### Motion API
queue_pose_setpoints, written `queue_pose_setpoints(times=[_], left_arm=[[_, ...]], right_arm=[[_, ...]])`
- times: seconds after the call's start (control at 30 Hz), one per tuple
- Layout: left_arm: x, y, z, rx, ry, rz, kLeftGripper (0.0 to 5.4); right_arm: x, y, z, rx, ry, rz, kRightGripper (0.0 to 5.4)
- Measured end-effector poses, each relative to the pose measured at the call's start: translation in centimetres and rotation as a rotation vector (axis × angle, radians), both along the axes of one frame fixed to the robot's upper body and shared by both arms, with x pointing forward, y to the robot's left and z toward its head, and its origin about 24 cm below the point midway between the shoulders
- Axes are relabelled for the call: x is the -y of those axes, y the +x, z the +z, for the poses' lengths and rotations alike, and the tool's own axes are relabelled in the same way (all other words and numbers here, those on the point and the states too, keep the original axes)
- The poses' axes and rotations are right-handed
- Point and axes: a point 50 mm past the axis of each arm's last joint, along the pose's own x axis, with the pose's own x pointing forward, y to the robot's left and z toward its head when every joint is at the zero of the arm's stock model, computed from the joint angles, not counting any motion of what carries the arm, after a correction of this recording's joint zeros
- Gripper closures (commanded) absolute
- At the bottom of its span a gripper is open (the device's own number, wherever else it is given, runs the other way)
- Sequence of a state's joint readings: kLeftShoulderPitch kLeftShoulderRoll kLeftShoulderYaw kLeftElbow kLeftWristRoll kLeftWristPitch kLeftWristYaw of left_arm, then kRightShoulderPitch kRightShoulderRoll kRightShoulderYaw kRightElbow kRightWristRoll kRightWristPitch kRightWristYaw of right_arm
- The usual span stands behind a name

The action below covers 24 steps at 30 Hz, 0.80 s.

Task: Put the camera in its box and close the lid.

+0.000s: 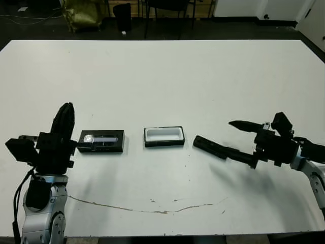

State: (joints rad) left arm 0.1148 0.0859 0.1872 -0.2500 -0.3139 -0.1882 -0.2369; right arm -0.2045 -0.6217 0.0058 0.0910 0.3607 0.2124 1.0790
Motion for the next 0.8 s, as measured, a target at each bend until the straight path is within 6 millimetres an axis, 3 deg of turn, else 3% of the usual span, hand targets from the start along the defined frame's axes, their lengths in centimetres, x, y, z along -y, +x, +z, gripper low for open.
queue_pose_setpoints(times=[0.8], left_arm=[[0.02,0.01,0.03,-0.005,-0.005,-0.001,5.4]], right_arm=[[-0.52,0.0,-0.99,-0.04,-0.056,0.044,0.01]])
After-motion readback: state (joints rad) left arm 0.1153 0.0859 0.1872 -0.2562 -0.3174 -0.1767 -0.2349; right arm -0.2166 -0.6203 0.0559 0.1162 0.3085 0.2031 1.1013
